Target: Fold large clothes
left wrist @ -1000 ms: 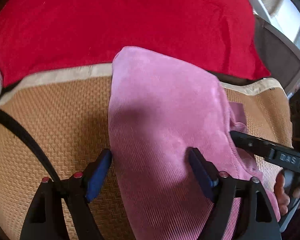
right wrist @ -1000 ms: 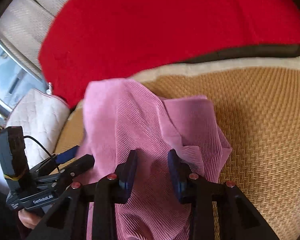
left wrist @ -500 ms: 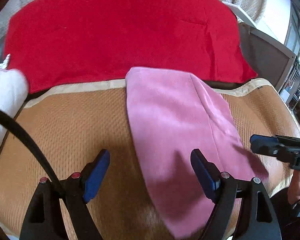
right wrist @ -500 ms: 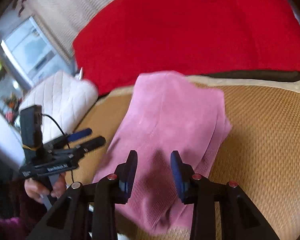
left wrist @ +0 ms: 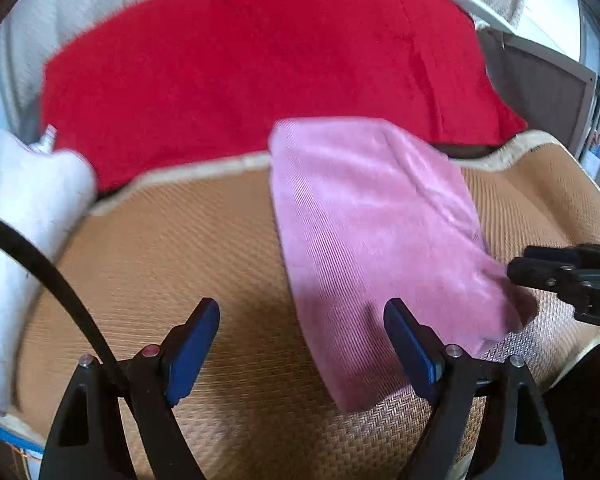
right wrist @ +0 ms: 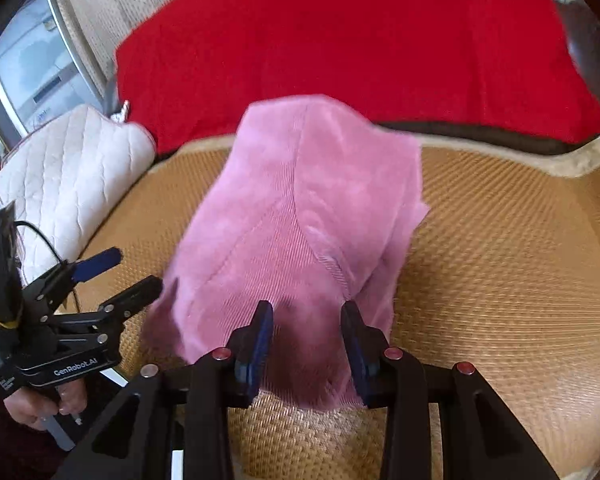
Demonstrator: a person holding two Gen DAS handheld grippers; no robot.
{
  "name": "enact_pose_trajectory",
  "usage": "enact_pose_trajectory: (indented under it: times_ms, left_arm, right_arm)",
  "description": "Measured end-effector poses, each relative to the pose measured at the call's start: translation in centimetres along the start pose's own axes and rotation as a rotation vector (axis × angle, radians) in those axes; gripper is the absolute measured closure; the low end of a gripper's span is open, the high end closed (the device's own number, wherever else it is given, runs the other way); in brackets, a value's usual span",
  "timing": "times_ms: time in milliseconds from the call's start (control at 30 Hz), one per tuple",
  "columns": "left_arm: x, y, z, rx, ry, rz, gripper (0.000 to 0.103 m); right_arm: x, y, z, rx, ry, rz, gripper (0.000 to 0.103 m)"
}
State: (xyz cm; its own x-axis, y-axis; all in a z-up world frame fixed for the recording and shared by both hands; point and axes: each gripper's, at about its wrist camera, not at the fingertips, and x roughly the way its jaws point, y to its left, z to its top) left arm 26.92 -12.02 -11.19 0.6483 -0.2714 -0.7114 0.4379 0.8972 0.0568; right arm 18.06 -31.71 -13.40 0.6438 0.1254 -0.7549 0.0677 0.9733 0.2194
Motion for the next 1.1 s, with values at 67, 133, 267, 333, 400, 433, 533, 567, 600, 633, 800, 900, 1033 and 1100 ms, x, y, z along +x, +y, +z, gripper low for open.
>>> enact_pose_trajectory:
  times_ms: [67, 133, 267, 333, 400, 433, 533, 567, 600, 633, 800, 900, 1033, 1100]
  left_arm:
    - [-2.5, -0.5, 0.1, 0.019, -0.054, 0.041, 0.017]
    - [-4.7, -0.7, 0.5, 0.032, -0.107, 0.080, 0.017]
    - [-9.0, -1.2, 1.0, 0.035, -0.197, 0.116, 0.016]
    - [-10.2, -2.0, 1.7, 0.028, -0.221, 0.131, 0.012]
    - [-12.1, -2.4, 1.7, 0.022, -0.255, 0.148, 0.012]
    - [-13.2, -2.5, 1.8, 0.015, -0.271, 0.160, 0.012]
    - [-16.0, -2.6, 1.7, -0.004, -0.321, 0.214, 0.002]
    - [-17.2, -2.2, 1.3, -0.006, -0.339, 0.227, 0.002]
    - [-18.4, -2.4, 1.1, -0.002, -0.370, 0.248, 0.001]
    - [-18.5, -2.5, 0.8, 0.001, -0.382, 0.257, 0.001]
    - [-21.8, -2.9, 0.7, -0.001, -0.433, 0.274, 0.001]
    - [-23.4, -2.9, 0.6, -0.008, -0.456, 0.268, 0.001]
    - [-25.1, -2.7, 0.4, -0.015, -0.484, 0.268, 0.001]
    - [-25.9, -2.8, 0.3, -0.014, -0.503, 0.273, 0.001]
  right_arm:
    - [-2.4, 0.3, -0.3, -0.011, -0.061, -0.042, 0.036]
    - [-5.0, 0.6, -0.7, -0.032, -0.113, -0.063, 0.036]
    - [-8.9, 2.1, -0.9, -0.035, -0.153, -0.107, 0.036]
    - [-10.2, 3.0, -0.7, -0.046, -0.173, -0.128, 0.036]
    - [-11.3, 3.9, -0.8, -0.056, -0.184, -0.160, 0.036]
    - [-12.2, 4.2, -1.0, -0.057, -0.193, -0.170, 0.036]
    - [-14.5, 5.0, -1.4, -0.047, -0.215, -0.181, 0.036]
    - [-15.2, 5.4, -1.6, -0.046, -0.225, -0.180, 0.036]
    - [-16.2, 5.7, -1.9, -0.047, -0.235, -0.179, 0.036]
    - [-16.9, 6.0, -2.1, -0.048, -0.239, -0.181, 0.036]
    - [-19.5, 7.3, -3.2, -0.034, -0.272, -0.196, 0.036]
    - [-20.6, 7.6, -3.6, -0.030, -0.293, -0.231, 0.036]
    - [-22.2, 8.2, -3.8, -0.030, -0.328, -0.285, 0.036]
    - [-23.2, 8.4, -3.9, -0.029, -0.356, -0.318, 0.036]
